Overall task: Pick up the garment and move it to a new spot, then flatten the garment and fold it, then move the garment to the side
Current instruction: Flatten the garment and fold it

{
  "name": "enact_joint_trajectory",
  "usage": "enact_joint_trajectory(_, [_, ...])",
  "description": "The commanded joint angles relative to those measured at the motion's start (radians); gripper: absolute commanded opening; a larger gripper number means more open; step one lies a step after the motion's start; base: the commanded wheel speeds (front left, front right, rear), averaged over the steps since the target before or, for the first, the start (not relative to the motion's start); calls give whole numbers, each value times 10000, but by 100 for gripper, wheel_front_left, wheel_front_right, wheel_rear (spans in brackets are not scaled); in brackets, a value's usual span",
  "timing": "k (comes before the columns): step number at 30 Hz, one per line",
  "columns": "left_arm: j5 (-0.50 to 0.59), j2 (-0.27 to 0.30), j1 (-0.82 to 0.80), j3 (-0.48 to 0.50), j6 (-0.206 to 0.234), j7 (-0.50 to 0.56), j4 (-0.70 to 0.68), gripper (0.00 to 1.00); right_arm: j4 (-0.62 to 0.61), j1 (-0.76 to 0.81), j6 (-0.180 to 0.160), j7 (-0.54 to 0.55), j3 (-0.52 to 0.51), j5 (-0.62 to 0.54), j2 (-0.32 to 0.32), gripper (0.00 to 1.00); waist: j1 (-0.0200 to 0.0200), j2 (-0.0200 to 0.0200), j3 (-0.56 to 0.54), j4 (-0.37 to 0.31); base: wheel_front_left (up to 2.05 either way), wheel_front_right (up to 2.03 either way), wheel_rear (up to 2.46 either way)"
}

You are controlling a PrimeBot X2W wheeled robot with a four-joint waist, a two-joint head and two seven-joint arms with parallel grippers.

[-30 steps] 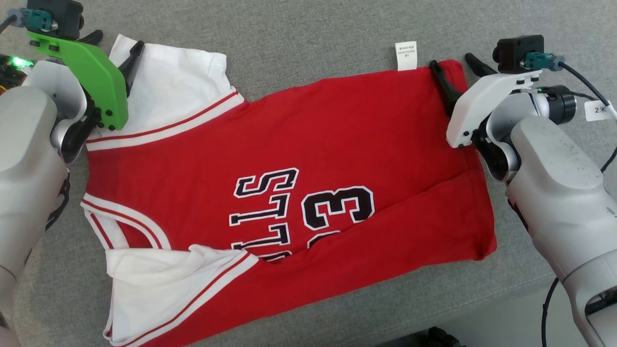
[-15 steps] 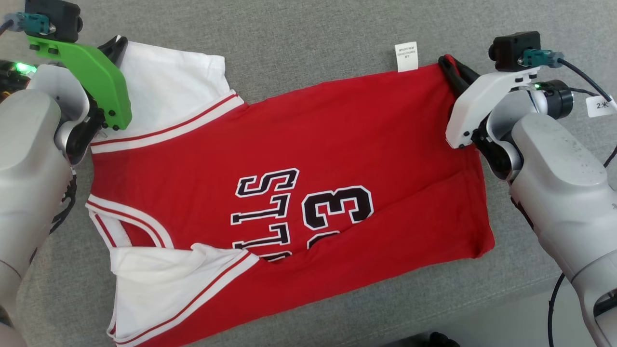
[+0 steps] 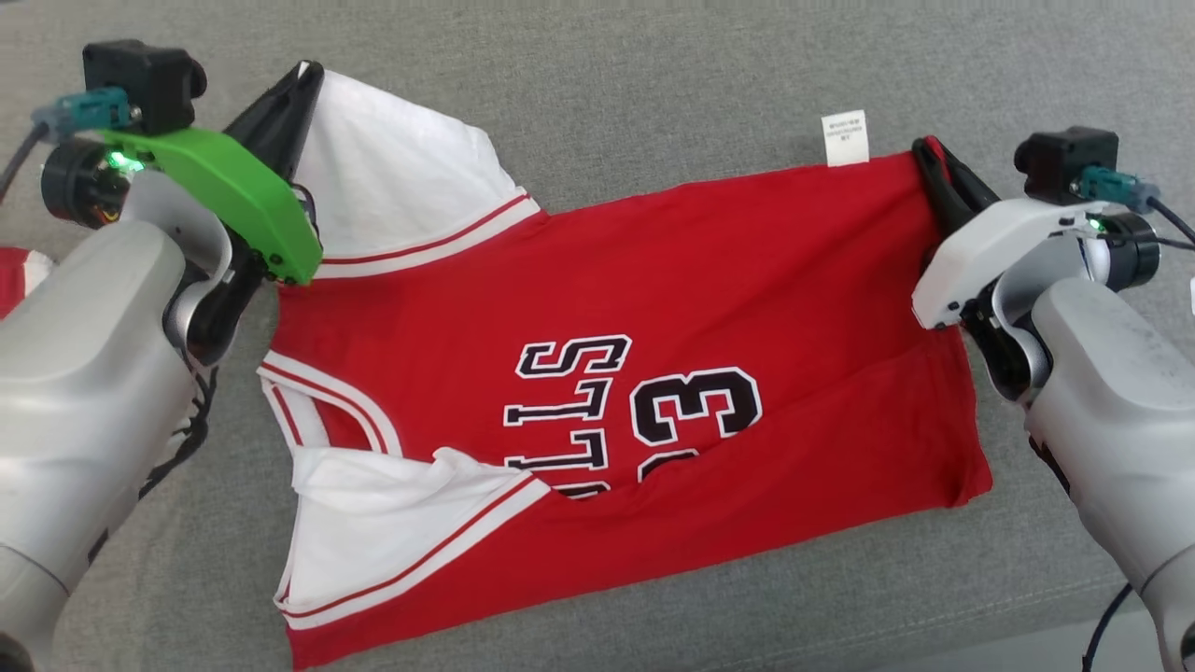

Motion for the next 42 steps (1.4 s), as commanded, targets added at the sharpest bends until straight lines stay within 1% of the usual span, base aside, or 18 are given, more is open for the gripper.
enact_joint_trajectory(1, [-163, 77, 280, 31, 18, -253, -244, 0, 18, 320, -18, -168, -77, 55, -162, 0, -1, -1, -426, 385, 0, 0, 0])
enact_joint_trajectory(5, [-221, 207, 1068, 136, 18, -741, -1042, 0, -84, 1015, -18, -491, -311, 122, -438, 0, -1, -1, -775, 672, 0, 0, 0])
enact_joint_trajectory(8, [-197, 373, 1791, 456, 157, -921, -1838, 0, -218, 1575, -18, -627, -561, 36, -579, 0, -1, -1, -1013, 823, 0, 0, 0])
enact_joint_trajectory(11, [-14, 584, 2589, 889, 497, -994, -2752, 0, -485, 2030, -18, -684, -894, -55, -567, 0, -1, -1, -1196, 933, 0, 0, 0])
enact_joint_trajectory(16, [682, 725, 4262, 2217, 1217, -977, -4653, 0, -1502, 2931, -18, -679, -2023, -667, -481, 0, -1, -1, -1451, 1177, 0, 0, 0])
enact_joint_trajectory(20, [1208, 627, 5705, 2911, 1624, -980, -5959, 0, -2247, 3722, -18, -678, -2871, -1239, -258, 0, -1, -1, -1664, 1330, 0, 0, 0])
enact_joint_trajectory(24, [1510, 568, 7048, 3235, 1958, -981, -6825, 0, -2927, 4558, -18, -679, -3609, -1619, 10, 0, -1, -1, -1854, 1412, 0, 0, 0])
enact_joint_trajectory(26, [1583, 446, 7682, 3491, 2130, -980, -7176, 0, -3231, 4998, -17, -679, -3940, -1752, 113, 0, -1, -1, -1931, 1454, 0, 0, 0])
enact_joint_trajectory(29, [1616, 291, 8646, 3718, 2294, -968, -7509, 0, -3594, 5607, -18, -680, -4326, -1922, 289, 0, -1, -1, -2002, 1484, 0, 0, 0])
enact_joint_trajectory(33, [1706, 74, 9671, 4039, 2374, -968, -7614, 0, -3845, 6141, -19, -680, -4723, -1995, 486, 0, -1, -1, -2045, 1478, 0, 0, 0])
enact_joint_trajectory(34, [1775, 39, 9850, 4048, 2375, -969, -7578, 0, -3914, 6230, -19, -681, -4778, -2015, 518, 5, -1, -1, -2056, 1480, 0, 0, 0])
enact_joint_trajectory(35, [1769, -50, 10045, 4054, 2375, -970, -7512, 0, -3980, 6338, -19, -681, -4851, -2039, 543, 47, -1, -1, -2071, 1490, 0, 0, 0])
enact_joint_trajectory(36, [1767, -118, 10141, 4065, 2363, -969, -7482, 3, -4038, 6423, -19, -681, -4875, -1995, 590, 100, -1, -1, -2088, 1497, 0, 0, 0])
enact_joint_trajectory(37, [1860, -189, 10197, 4189, 2352, -970, -7489, 55, -4117, 6524, -19, -681, -4891, -1953, 613, 100, -1, -1, -2111, 1505, 0, 0, 0])
enact_joint_trajectory(38, [1898, -261, 10267, 4323, 2365, -970, -7464, 100, -4179, 6600, -19, -681, -4927, -1934, 606, 100, -1, -1, -2148, 1514, 0, 0, 0])
enact_joint_trajectory(42, [2277, -576, 10593, 4899, 2312, -969, -7332, 100, -4628, 7000, -17, -681, -5060, -1798, 656, 100, -1, -1, -2355, 1514, 0, 0, 0])
